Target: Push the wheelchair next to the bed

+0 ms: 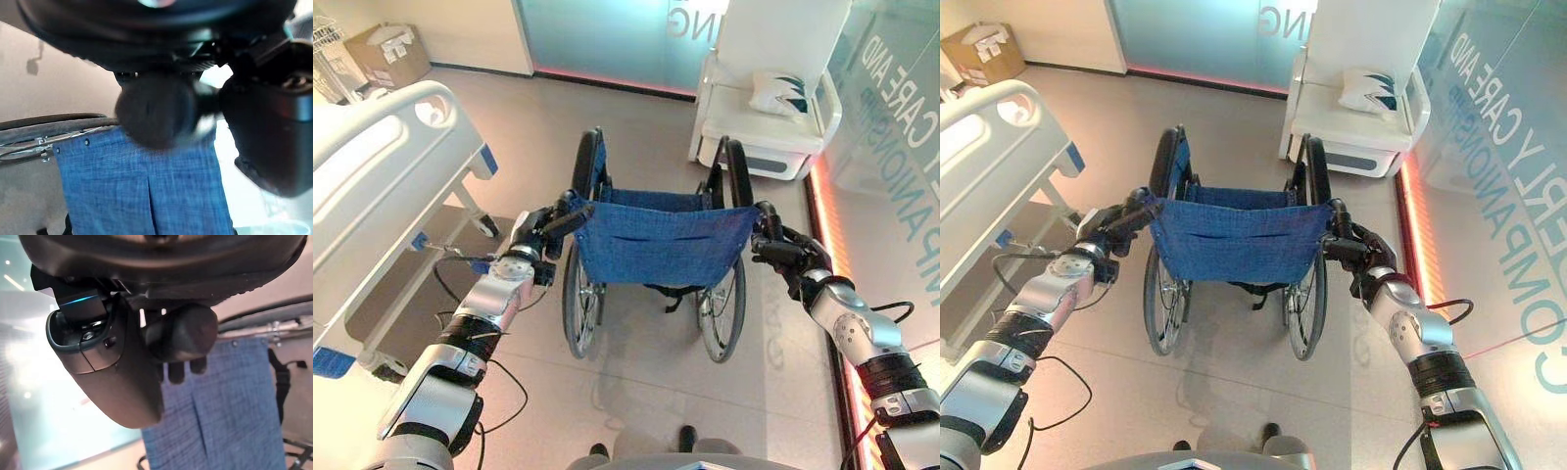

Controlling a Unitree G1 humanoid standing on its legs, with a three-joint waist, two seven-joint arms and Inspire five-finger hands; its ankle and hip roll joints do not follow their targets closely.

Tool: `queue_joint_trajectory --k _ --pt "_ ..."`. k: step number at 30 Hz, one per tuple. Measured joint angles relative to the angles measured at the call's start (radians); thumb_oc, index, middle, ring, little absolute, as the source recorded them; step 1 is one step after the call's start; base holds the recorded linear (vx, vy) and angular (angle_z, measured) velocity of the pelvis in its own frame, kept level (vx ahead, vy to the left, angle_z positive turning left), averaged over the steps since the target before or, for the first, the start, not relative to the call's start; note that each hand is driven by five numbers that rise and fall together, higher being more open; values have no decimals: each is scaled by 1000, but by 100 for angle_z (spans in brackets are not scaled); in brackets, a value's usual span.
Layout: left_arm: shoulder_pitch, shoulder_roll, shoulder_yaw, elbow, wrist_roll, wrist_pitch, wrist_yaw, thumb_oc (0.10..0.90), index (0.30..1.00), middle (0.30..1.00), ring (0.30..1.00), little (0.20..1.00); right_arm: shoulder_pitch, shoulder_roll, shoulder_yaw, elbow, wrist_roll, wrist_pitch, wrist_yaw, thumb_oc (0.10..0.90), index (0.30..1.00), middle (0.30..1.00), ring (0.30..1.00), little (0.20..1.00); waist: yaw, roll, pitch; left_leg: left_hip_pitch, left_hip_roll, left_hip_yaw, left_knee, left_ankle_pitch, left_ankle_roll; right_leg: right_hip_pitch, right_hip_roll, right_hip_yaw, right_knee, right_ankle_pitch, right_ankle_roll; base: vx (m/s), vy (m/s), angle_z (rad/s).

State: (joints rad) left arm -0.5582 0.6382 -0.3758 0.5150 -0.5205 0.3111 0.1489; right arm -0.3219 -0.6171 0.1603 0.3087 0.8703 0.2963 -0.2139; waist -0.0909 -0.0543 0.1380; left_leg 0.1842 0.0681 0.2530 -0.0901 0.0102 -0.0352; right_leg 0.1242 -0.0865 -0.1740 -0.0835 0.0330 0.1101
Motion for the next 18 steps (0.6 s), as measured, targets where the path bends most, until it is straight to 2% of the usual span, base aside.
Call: queue_joint_trajectory --k 5,13,18 --pt "-14 28 -6 -6 13 63 -41 400 300 300 300 300 2 -3 6 1 1 7 0 400 300 300 300 300 -1 7 -1 10 0 0 0 0 0 10 0 0 -1 0 0 -4 8 0" --pt "-146 129 -134 -10 149 259 -221 400 300 300 300 300 2 -30 31 -2 3 10 1 400 300 300 300 300 -5 29 -11 11 -2 -1 0 3 4 10 -2 0 -1 5 -1 -6 9 0" --pt "-166 172 -181 -39 213 305 -319 400 300 300 300 300 -4 -47 45 -3 4 10 2 400 300 300 300 300 -8 54 -22 10 -2 -5 0 3 4 10 -2 -1 -2 5 -1 -6 6 0"
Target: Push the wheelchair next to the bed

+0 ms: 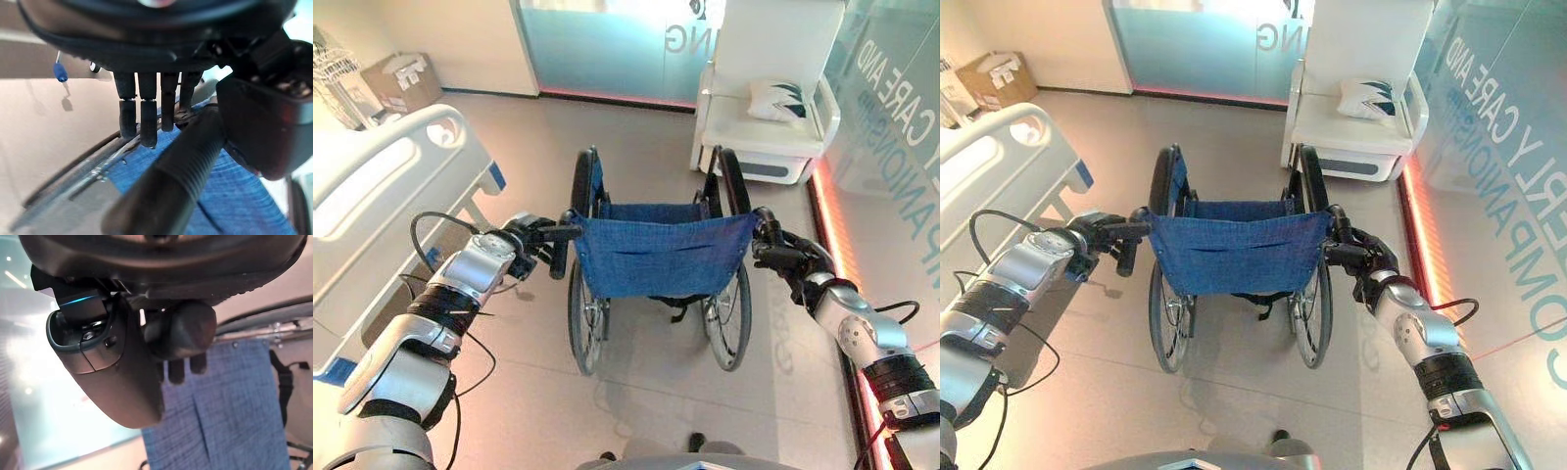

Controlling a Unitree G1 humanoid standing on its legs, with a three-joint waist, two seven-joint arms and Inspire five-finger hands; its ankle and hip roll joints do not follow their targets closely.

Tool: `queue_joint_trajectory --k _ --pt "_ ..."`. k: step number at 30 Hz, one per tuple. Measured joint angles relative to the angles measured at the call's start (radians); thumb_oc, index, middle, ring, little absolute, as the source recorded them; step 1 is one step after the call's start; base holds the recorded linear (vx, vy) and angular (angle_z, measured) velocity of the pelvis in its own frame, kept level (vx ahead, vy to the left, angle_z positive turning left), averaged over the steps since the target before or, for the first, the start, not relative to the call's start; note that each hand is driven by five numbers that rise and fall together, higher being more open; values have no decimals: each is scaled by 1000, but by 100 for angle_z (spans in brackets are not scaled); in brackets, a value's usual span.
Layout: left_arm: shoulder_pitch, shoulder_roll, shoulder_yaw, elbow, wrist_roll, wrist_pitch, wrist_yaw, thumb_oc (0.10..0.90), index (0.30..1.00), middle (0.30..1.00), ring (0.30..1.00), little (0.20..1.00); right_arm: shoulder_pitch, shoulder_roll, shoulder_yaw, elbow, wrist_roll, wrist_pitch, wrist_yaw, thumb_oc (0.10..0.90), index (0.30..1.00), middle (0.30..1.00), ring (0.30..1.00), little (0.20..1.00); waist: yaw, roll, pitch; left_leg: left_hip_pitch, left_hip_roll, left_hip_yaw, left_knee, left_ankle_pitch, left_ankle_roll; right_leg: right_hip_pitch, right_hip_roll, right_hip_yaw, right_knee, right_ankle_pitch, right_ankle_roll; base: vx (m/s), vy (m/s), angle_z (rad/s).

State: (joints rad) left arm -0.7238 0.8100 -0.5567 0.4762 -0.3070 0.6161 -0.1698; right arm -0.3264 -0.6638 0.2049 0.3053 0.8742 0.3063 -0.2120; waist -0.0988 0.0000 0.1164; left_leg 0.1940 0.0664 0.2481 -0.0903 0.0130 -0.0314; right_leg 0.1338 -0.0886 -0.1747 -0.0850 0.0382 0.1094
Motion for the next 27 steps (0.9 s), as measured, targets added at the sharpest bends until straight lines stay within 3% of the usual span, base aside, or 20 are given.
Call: queue_joint_trajectory --k 4,12,13,14,22,27 --pt "0 2 -20 -13 -14 23 1 400 300 300 300 300 0 -21 4 1 -1 2 0 400 300 300 300 300 2 15 -7 -1 0 -2 0 0 0 0 0 -2 0 0 0 0 0 0" --pt "50 -20 21 -29 -220 67 120 400 300 300 300 300 7 -28 3 1 -3 2 0 400 300 300 300 300 3 32 -15 0 1 0 0 0 0 2 0 -5 0 0 0 0 0 0" --pt "56 -24 26 -31 -220 65 126 580 571 571 571 571 8 -28 3 1 -3 2 0 400 300 300 300 300 4 31 -16 0 1 0 0 0 0 3 0 -6 0 0 0 0 0 0" --pt "58 -28 30 -31 -219 65 130 800 900 900 900 900 8 -28 3 2 -3 2 -1 400 300 300 300 300 4 30 -16 0 1 -1 0 0 0 3 0 -7 0 0 0 0 0 0" --pt "104 -100 94 -25 -277 101 111 800 900 900 900 900 19 -28 1 5 -3 2 -7 400 300 300 300 300 8 19 -24 -1 0 -2 0 1 0 4 -1 -8 0 0 0 0 0 0" --pt "103 -108 98 -20 -199 116 65 800 900 900 900 900 21 -24 2 5 -4 3 -7 400 300 300 300 300 5 18 -25 0 0 -2 0 1 0 5 -1 -8 0 0 0 0 0 0"
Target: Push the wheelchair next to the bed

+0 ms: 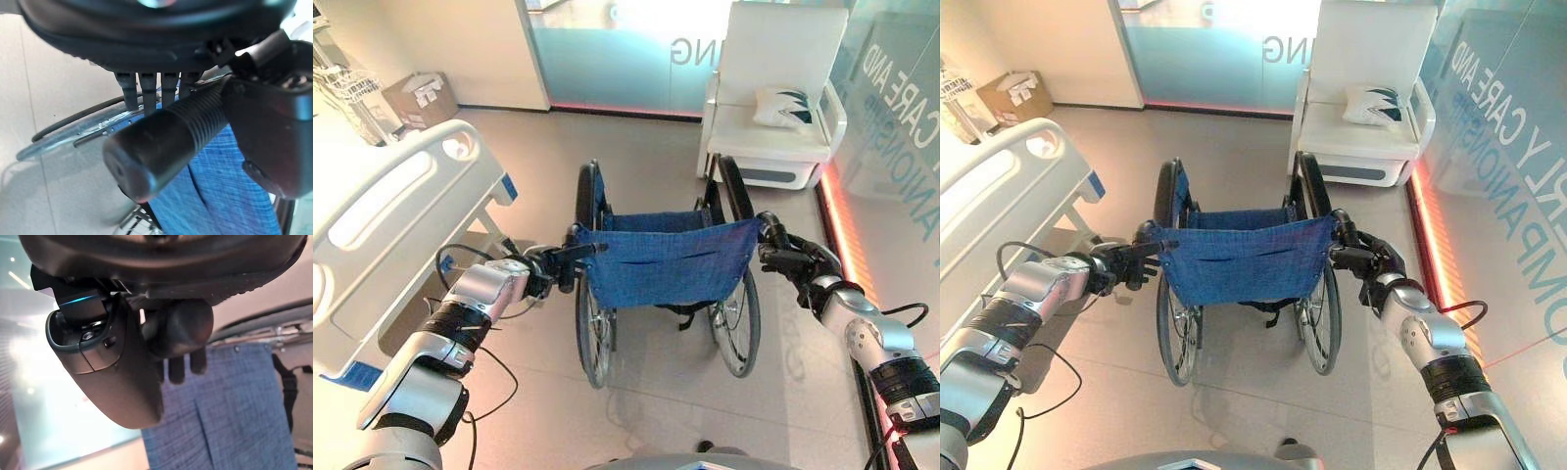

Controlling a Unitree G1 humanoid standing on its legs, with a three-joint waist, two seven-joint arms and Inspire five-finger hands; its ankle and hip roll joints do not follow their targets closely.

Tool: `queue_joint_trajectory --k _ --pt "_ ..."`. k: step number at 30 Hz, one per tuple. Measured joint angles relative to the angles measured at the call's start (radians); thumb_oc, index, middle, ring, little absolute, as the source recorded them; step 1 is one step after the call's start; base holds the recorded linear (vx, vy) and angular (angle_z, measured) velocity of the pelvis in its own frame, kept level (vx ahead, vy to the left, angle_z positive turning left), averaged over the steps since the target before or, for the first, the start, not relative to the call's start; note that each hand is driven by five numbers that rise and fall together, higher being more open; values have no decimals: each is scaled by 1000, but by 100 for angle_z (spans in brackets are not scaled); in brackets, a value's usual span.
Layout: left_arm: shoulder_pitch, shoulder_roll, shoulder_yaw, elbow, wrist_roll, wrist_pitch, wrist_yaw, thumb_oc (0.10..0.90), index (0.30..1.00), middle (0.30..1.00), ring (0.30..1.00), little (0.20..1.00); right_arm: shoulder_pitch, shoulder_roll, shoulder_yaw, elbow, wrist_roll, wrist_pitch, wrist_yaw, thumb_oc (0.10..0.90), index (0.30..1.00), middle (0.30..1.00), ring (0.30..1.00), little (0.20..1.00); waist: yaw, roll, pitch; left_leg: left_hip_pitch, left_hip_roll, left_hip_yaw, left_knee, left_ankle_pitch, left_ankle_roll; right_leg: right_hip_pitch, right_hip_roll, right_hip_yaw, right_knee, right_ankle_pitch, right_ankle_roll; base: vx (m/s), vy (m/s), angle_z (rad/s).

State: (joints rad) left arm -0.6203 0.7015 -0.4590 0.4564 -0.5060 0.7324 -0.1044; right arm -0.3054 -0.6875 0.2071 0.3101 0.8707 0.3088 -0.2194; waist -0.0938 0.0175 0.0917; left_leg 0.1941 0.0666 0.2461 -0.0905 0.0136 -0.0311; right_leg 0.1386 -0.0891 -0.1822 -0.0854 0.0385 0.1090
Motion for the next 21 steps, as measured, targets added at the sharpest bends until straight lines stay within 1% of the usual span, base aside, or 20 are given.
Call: queue_joint_trajectory --k 5,7,10,11,12,13,18,21 --pt "-12 -3 1 8 126 11 -91 800 900 900 900 900 1 1 2 0 0 0 0 400 300 300 300 300 -2 0 0 3 -1 0 0 0 0 2 0 3 0 0 0 0 0 0" --pt "-42 -6 -24 24 213 20 -153 800 900 900 900 900 2 1 4 0 0 1 0 400 300 300 300 300 -3 0 -1 4 -1 0 0 0 0 3 0 6 0 0 0 0 0 0" --pt "-71 -6 -57 36 296 28 -207 800 900 900 900 900 2 6 4 0 1 1 0 400 300 300 300 300 -6 1 -1 5 -1 2 0 0 0 2 0 8 1 0 0 0 0 0" --pt "-73 -5 -61 37 304 29 -211 800 900 900 900 900 2 7 4 0 1 1 0 400 300 300 300 300 -6 1 -2 5 -1 2 0 0 0 1 0 9 2 0 0 0 0 0" --pt "-77 -5 -66 41 315 29 -218 595 592 592 592 592 2 9 4 0 1 1 0 400 300 300 300 300 -6 1 -3 5 -2 2 0 0 0 1 0 10 2 0 0 0 0 0" --pt "-80 -5 -67 46 315 26 -219 405 307 307 307 307 2 10 4 0 1 2 0 400 300 300 300 300 -8 0 -3 5 -2 4 0 0 0 0 0 12 2 0 0 0 0 0" --pt "-95 -3 -74 74 313 25 -215 400 300 300 300 300 1 15 4 -2 1 4 2 400 300 300 300 300 -11 1 -4 4 -4 6 0 0 0 -5 0 21 4 1 2 17 18 -3" --pt "-105 1 -76 86 325 47 -227 400 300 300 300 300 -5 31 4 -4 1 8 3 400 300 300 300 300 -24 3 -5 3 -5 8 0 0 0 -7 0 35 4 2 3 0 0 0"
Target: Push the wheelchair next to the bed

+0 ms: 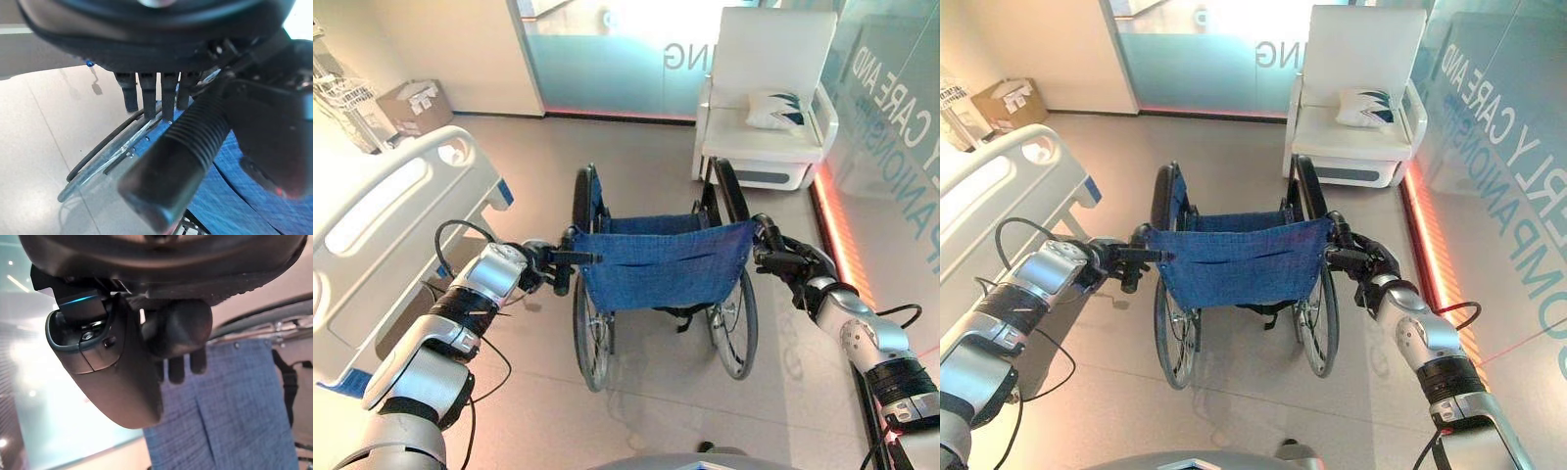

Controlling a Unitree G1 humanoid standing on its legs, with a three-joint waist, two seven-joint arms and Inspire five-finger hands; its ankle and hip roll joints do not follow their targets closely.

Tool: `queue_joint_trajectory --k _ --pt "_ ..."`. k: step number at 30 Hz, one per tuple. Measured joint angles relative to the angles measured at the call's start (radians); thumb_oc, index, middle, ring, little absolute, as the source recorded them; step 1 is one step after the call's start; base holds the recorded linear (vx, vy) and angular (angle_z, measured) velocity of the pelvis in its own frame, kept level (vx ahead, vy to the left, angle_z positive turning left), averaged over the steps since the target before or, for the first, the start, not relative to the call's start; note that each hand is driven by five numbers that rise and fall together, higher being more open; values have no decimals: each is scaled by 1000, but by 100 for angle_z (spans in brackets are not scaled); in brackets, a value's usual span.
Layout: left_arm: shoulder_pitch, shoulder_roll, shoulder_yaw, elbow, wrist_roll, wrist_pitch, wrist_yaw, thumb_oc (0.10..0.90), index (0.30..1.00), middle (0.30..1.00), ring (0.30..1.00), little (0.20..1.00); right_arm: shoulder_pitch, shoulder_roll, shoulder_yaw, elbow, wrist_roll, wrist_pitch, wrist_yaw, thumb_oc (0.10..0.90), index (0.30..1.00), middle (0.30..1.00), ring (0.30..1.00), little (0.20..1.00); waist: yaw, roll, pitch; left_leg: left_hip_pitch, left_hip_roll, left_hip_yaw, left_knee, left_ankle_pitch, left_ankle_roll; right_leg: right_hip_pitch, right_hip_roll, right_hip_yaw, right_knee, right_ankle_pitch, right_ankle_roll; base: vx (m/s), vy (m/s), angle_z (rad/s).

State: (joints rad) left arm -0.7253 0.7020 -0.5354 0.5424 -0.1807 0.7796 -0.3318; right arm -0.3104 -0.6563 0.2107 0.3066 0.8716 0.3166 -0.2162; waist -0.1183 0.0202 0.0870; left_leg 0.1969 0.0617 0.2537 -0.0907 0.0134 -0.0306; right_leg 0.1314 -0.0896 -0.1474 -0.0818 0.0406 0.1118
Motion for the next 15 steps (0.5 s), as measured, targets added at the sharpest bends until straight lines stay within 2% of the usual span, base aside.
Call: queue_joint_trajectory --k 4,6,12,15 --pt "-36 3 -20 21 119 25 -140 400 300 300 300 300 -1 5 2 -17 0 9 8 400 300 300 300 300 -11 1 1 -3 -2 5 0 0 0 -7 -1 6 0 2 3 4 3 -4" --pt "-45 6 -22 26 138 35 -173 400 300 300 300 300 -1 5 3 -27 0 10 8 400 300 300 300 300 -13 4 2 -6 -2 15 0 0 0 -13 -1 8 0 4 3 6 2 -6" --pt "-55 6 -25 29 126 86 -194 400 300 300 300 300 -1 11 2 -35 0 10 9 400 300 300 300 300 -19 3 7 -8 -3 24 -6 0 0 -17 -2 10 0 6 4 0 2 -2" --pt "-57 7 -24 46 85 90 -191 400 300 300 300 300 -1 11 2 -38 0 10 12 400 300 300 300 300 -22 7 8 -8 -3 24 -7 0 0 -17 -2 10 -1 6 4 0 0 0"
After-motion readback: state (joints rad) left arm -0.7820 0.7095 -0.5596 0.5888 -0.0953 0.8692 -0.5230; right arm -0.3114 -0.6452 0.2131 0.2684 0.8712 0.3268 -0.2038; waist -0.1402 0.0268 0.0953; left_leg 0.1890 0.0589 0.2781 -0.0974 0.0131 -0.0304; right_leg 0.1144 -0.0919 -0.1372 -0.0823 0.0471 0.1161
